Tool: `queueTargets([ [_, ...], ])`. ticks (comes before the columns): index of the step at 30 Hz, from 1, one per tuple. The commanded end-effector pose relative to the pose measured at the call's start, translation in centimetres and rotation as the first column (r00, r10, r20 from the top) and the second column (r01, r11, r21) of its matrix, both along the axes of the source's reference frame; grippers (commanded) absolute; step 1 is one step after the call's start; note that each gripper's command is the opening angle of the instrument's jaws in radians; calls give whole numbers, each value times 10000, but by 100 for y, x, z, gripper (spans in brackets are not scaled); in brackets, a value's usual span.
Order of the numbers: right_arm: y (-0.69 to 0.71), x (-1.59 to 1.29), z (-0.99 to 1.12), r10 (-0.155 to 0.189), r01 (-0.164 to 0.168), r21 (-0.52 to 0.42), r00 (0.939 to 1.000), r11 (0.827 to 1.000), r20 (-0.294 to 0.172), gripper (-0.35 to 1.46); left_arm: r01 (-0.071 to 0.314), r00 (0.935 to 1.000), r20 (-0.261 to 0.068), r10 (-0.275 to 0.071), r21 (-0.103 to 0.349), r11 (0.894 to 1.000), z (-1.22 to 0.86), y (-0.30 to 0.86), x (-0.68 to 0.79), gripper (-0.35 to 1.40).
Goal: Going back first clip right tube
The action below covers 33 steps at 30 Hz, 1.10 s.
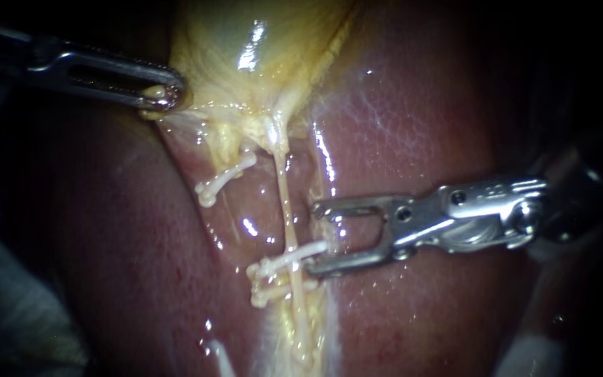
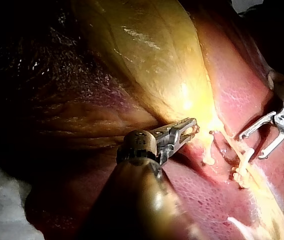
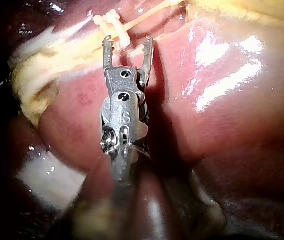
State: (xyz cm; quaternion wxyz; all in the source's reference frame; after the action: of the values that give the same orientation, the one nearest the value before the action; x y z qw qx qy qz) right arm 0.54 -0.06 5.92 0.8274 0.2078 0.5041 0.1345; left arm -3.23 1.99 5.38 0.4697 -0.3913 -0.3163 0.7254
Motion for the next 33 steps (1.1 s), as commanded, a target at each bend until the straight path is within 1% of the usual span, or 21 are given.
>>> queueTargets([
  [1, 0, -6, -5, -142, 143, -136, 9999, 9998, 85, 50, -3, 10000, 8, 3, -1, 10000, 0, 0, 0, -35],
  [3, 3, -20, -17, -434, 443, -552, 9989, 9975, 173, 50, -3, 10000, 7, 3, -5, 10000, 1, 0, 0, -35],
  [4, 4, -24, -22, -504, 514, -681, 9986, 9964, 175, 50, -3, 10000, 7, 3, -8, 10000, 2, 0, 0, -35],
  [7, 7, -35, -35, -545, 561, -926, 9983, 9941, 205, 50, 22, 10000, -16, -22, -37, 10000, 4, -1, -1, -35],
  [10, 9, -38, -43, -571, 590, -1080, 9982, 9924, 206, 50, 46, 10000, -40, -46, -76, 10000, 10, -4, -5, -35],
  [13, 9, -38, -46, -596, 614, -1120, 9980, 9918, 196, 50, 110, 9999, -66, -112, -172, 9998, 22, -12, -14, -35],
  [14, 9, -38, -46, -597, 615, -1120, 9980, 9918, 195, 50, 83, 9999, -127, -86, -197, 9998, 29, -16, -19, -35],
  [18, 9, -39, -46, -603, 621, -1119, 9980, 9918, 191, 50, -152, 9998, -121, 150, -160, 9998, 49, -28, -36, -35],
  [22, 10, -40, -47, -602, 619, -1113, 9980, 9919, 192, 50, -245, 9996, -104, 244, -164, 9996, 64, -31, -48, -35],
  [25, 10, -40, -47, -600, 617, -1110, 9980, 9919, 192, 50, -281, 9996, -91, 279, -186, 9994, 72, -30, -52, -35],
  [27, 10, -40, -47, -600, 617, -1108, 9980, 9919, 192, 50, -314, 9995, -107, 312, -185, 9993, 75, -29, -51, -35],
  [33, 11, -41, -48, -601, 618, -1100, 9980, 9920, 190, 50, -334, 9994, -95, 333, -183, 9993, 76, -28, -48, -35],
])
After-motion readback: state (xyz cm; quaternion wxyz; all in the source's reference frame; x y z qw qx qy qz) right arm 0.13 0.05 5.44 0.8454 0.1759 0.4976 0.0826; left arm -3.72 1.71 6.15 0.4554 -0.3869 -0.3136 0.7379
